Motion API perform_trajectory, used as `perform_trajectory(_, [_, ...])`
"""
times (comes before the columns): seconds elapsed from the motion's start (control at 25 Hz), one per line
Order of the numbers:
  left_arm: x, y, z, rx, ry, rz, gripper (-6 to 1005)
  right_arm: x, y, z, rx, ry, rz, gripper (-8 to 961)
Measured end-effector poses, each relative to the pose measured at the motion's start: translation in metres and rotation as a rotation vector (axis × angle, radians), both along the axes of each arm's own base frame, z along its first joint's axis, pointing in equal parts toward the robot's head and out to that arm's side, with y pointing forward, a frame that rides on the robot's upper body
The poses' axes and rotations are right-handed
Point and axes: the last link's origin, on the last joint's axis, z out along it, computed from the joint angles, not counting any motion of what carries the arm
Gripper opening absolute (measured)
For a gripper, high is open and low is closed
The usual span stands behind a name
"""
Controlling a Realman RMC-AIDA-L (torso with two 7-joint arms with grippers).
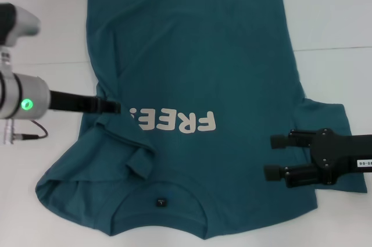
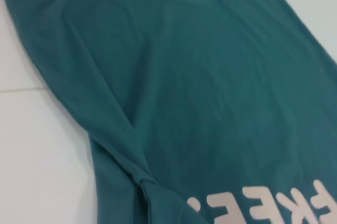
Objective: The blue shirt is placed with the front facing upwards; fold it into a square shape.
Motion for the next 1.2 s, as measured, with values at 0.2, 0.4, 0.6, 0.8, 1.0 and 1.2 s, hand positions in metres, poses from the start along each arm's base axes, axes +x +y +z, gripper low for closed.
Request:
perform_trajectory(0.2, [-0.001,0.002,-0.019,-0.004,0.063,-0.034,644,0.001,-0.001,0.0,-0.002,0.002,-0.007,904])
perform_trajectory(0.4, [-0.004,0.004,-0.025,-0.001,0.137,-0.025,680,0.002,-0.002,0.0,-0.008,0.005,-0.028,903])
perform_trajectory(0.6, [-0.005,0.006,-0.028,0.015,0.172,-0.036,657,0.003,-0.002,0.0,-0.009,0.006,-0.031,902])
perform_trajectory(0.8, [-0.01,0.009,-0.031,0.033,0.186,-0.036,620,0.003,-0.003,0.0,-0.01,0.009,-0.034,901])
perform_trajectory(1.0, [-0.01,0.009,-0.037,0.009,0.192,-0.035,582,0.004,-0.004,0.0,-0.007,0.011,-0.039,900])
perform_trajectory(1.2, [-0.01,0.01,-0.038,0.004,0.197,-0.038,448,0.003,-0.004,-0.001,-0.008,0.009,-0.036,899])
